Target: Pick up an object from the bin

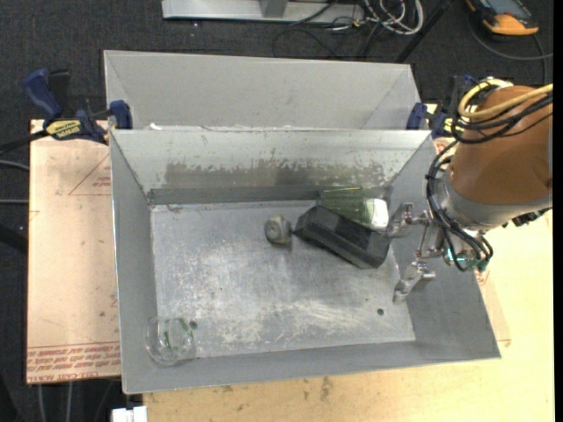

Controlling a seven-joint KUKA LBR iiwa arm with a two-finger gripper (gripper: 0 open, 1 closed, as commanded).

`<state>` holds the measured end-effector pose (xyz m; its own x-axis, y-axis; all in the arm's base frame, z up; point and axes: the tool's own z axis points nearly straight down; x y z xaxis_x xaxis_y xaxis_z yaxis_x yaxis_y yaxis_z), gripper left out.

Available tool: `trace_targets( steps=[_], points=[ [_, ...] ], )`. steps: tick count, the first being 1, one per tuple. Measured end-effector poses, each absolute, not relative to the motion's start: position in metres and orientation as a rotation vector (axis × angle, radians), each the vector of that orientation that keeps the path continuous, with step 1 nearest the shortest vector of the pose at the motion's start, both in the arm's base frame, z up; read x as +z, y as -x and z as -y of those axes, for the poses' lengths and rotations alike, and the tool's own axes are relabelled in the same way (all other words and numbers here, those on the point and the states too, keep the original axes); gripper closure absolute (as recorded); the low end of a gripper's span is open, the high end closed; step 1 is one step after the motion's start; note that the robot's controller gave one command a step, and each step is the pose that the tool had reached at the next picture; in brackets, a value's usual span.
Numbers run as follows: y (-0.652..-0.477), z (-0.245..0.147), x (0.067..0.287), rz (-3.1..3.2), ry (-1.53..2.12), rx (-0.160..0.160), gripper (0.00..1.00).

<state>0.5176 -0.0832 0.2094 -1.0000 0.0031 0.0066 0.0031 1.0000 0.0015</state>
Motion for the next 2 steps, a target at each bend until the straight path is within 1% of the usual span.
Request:
trace_targets(
  steps=[1, 2],
  points=[
    [-0.519, 0.083, 0.213, 3.143, 0.000, 0.000, 0.00],
    [-0.550, 0.062, 0.145, 3.148, 0.107, -0.001, 0.00]
  ],
)
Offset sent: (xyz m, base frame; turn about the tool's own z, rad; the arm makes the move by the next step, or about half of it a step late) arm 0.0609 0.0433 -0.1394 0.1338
